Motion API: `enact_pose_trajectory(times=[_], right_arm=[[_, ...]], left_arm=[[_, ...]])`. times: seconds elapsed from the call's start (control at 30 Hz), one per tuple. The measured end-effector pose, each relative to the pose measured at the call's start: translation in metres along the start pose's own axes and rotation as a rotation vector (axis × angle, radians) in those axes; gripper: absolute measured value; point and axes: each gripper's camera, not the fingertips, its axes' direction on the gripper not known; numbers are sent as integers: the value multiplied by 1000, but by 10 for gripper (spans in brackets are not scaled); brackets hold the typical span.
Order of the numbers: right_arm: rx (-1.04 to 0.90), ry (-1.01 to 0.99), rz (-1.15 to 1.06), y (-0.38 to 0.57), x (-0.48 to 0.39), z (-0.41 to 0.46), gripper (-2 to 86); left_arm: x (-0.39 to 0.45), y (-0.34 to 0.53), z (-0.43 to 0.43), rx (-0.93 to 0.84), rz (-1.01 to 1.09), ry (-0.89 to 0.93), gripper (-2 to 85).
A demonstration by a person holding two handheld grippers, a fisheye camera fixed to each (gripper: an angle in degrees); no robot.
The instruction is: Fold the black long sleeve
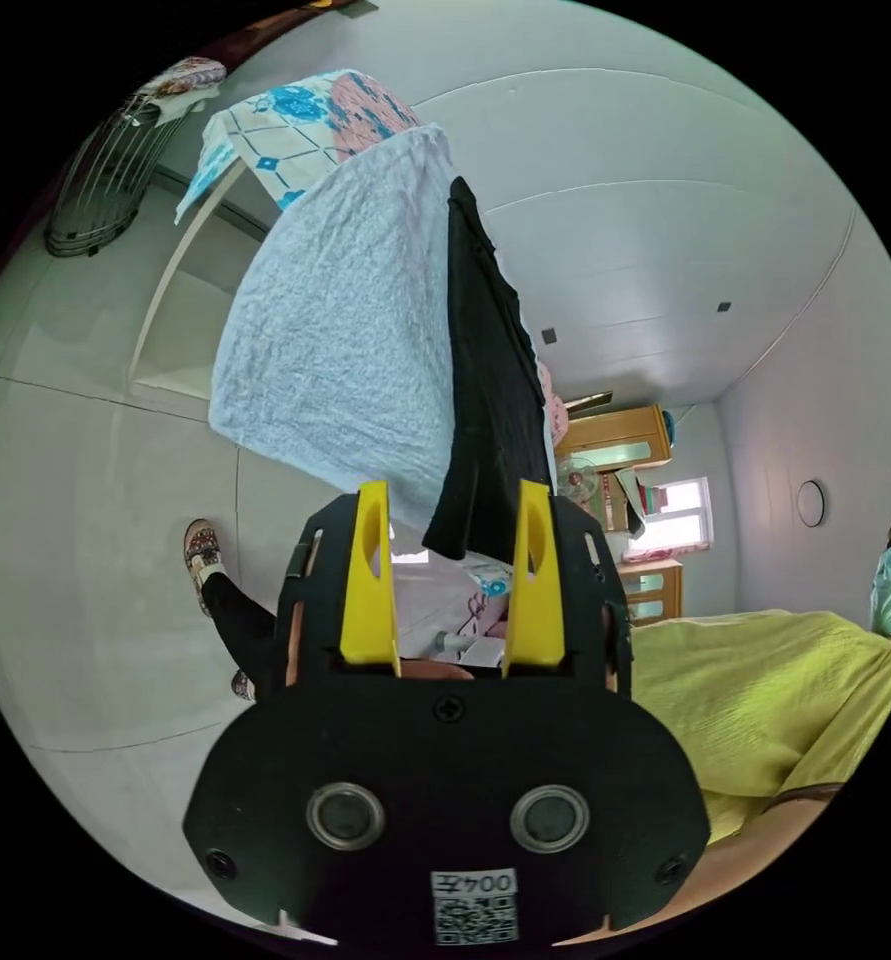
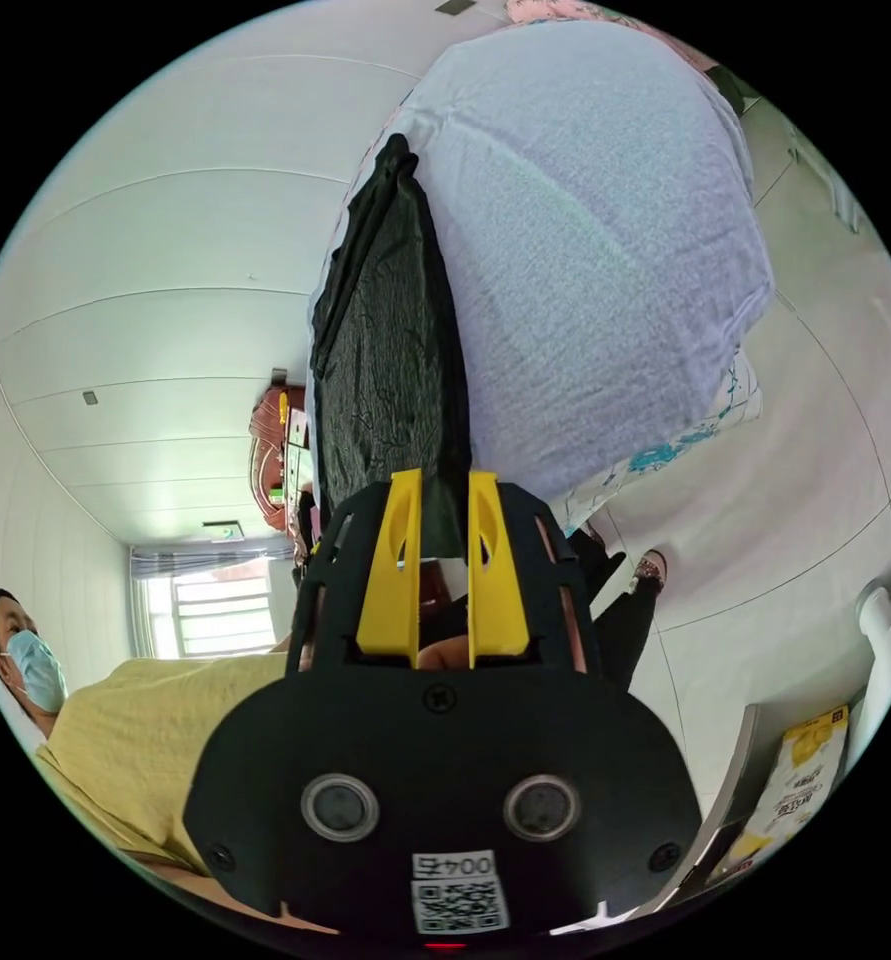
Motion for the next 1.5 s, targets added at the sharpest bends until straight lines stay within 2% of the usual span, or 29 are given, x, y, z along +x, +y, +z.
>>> enact_pose_trajectory(times=[0.2,0.37,0.6,0.8,0.93,1.17,1.5], right_arm=[[-19,7,-13,19,-16,8,71],[8,4,5,31,-24,13,49],[4,21,-41,39,-43,14,13],[33,19,-150,37,-85,-9,2],[106,-35,-178,27,-112,-33,2],[269,-253,-75,-19,-131,-61,2],[425,-307,-4,-133,-174,-47,0]], left_arm=[[13,7,13,-64,18,36,134],[29,6,9,-94,32,67,48],[56,-3,-14,-57,42,69,27],[112,-33,-27,-66,91,59,24],[139,-69,-41,-24,64,130,25],[165,-164,-44,60,28,303,24],[174,-352,0,29,53,365,24]])
